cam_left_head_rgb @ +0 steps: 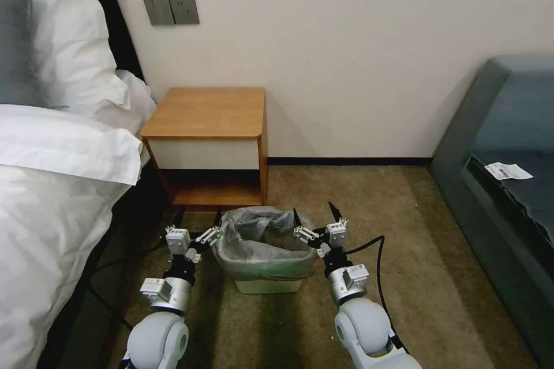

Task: Pick up the garbage bag from the table and place it over the trash can.

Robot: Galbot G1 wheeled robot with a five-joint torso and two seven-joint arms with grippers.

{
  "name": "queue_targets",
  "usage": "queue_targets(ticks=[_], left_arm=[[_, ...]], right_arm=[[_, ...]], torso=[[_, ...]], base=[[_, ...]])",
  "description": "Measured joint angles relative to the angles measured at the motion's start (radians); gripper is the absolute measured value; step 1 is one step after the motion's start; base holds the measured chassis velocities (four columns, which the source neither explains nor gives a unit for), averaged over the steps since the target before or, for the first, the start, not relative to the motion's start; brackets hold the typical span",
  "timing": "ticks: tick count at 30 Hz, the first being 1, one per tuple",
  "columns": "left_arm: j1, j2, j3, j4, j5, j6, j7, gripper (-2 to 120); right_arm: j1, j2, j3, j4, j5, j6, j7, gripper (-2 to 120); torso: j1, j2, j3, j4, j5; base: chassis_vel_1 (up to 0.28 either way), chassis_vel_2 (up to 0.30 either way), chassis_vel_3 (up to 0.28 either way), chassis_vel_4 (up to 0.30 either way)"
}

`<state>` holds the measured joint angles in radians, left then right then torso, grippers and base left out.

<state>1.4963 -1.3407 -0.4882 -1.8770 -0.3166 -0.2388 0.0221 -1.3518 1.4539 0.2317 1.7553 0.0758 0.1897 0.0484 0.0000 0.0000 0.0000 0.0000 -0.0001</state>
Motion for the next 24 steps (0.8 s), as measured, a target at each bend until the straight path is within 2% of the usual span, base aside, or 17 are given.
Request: queue_targets(ticks=[24], left_arm=[[0.001, 0.000, 0.000, 0.000, -0.003, 0.006, -0.003, 97]], right_arm=[[0.001, -0.002, -0.001, 0.002, 0.003, -0.003, 0.000, 100]], torso=[[0.000, 0.000, 0.000, 0.0000, 0.0000]], base=[[0.000, 0.000, 0.000, 0.000]])
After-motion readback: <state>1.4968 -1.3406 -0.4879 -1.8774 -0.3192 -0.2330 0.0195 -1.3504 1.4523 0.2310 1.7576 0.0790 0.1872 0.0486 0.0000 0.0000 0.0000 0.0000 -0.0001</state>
